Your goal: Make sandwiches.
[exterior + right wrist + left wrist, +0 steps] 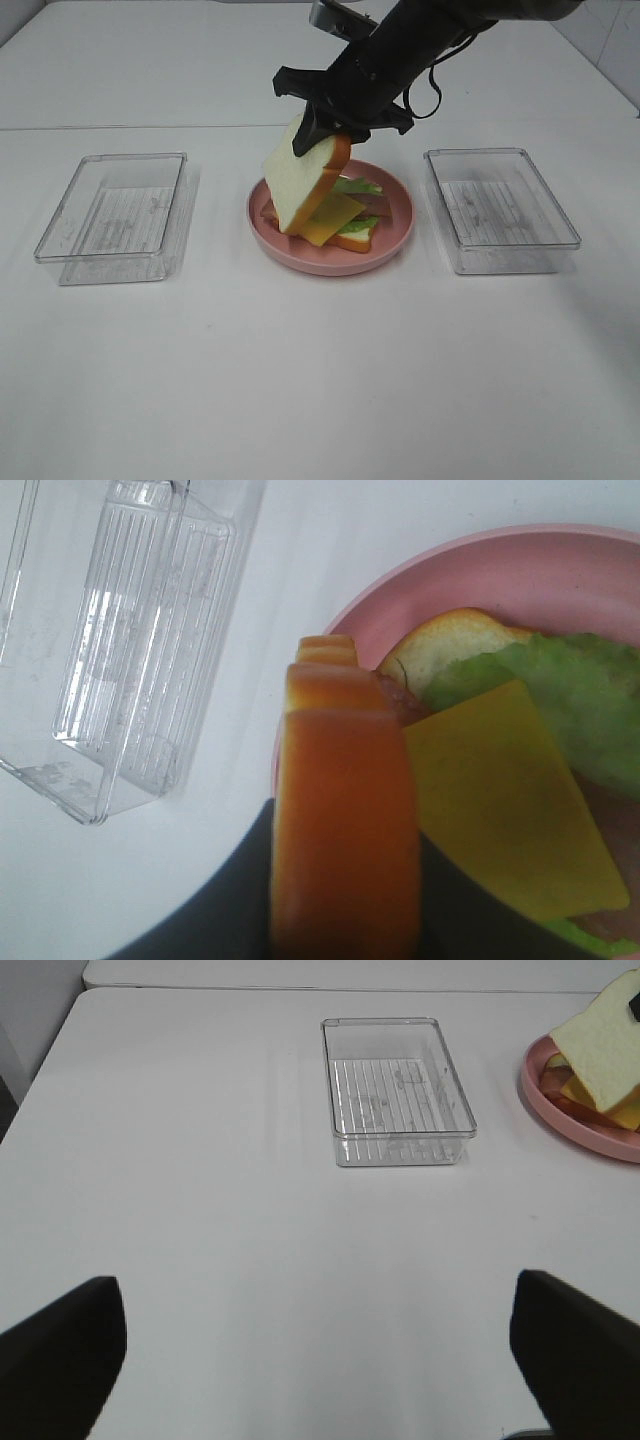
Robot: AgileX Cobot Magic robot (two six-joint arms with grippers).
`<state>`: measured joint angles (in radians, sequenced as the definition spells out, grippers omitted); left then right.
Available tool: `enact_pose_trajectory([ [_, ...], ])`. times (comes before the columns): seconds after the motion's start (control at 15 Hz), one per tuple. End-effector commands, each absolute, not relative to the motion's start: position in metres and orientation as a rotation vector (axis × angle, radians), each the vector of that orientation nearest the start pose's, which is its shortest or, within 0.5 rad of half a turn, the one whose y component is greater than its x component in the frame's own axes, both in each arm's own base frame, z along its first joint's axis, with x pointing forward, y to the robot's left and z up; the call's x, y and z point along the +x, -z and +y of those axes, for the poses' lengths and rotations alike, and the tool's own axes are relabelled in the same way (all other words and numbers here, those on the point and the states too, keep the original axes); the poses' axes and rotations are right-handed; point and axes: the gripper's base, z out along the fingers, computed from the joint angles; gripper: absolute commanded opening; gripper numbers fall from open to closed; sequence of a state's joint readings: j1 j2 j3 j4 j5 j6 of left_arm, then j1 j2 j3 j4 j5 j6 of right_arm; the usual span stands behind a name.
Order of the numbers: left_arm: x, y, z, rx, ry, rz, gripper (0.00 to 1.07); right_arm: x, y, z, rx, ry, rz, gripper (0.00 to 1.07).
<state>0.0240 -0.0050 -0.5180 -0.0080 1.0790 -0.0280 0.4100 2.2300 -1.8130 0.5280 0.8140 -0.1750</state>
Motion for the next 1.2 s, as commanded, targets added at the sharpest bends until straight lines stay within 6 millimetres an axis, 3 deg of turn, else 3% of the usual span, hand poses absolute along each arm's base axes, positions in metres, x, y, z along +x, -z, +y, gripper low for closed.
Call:
enact_pose_trajectory([
  [0.07, -0.011, -0.281, -0.001, -0.053, 0.013, 2.015, 0.98, 0.439, -0.181, 0.225, -0.402, -0.702, 2.658, 0.0],
  [0.2, -0.011, -0.281, -0.001, -0.053, 0.013, 2.015, 0.98, 0.443, -0.167, 0.223, -0.427, -0.635, 2.665, 0.0],
  [0.4, -0.011, -0.281, -0.001, -0.053, 0.013, 2.015, 0.98, 0.446, -0.163, 0.217, -0.46, -0.517, 2.656, 0.01],
  [0.47, -0.011, -0.281, -0.001, -0.053, 0.013, 2.015, 0.98, 0.447, -0.162, 0.216, -0.476, -0.493, 2.653, 0.15],
  [0.53, -0.011, -0.281, -0.001, -0.053, 0.013, 2.015, 0.98, 0.448, -0.162, 0.215, -0.498, -0.46, 2.647, 0.48],
  [0.6, -0.011, -0.281, -0.001, -0.053, 0.013, 2.015, 0.98, 0.448, -0.162, 0.213, -0.517, -0.43, 2.639, 0.75],
  [0.73, -0.011, -0.281, -0.001, -0.053, 0.013, 2.015, 0.98, 0.449, -0.164, 0.21, -0.568, -0.36, 2.632, 0.97],
  [0.93, -0.011, -0.281, -0.001, -0.053, 0.013, 2.015, 0.98, 0.446, -0.187, 0.196, -0.674, -0.155, 2.608, 0.97],
  [1.2, -0.011, -0.281, -0.001, -0.053, 0.013, 2.015, 0.98, 0.426, -0.258, 0.17, -0.711, 0.106, 2.64, 0.97],
])
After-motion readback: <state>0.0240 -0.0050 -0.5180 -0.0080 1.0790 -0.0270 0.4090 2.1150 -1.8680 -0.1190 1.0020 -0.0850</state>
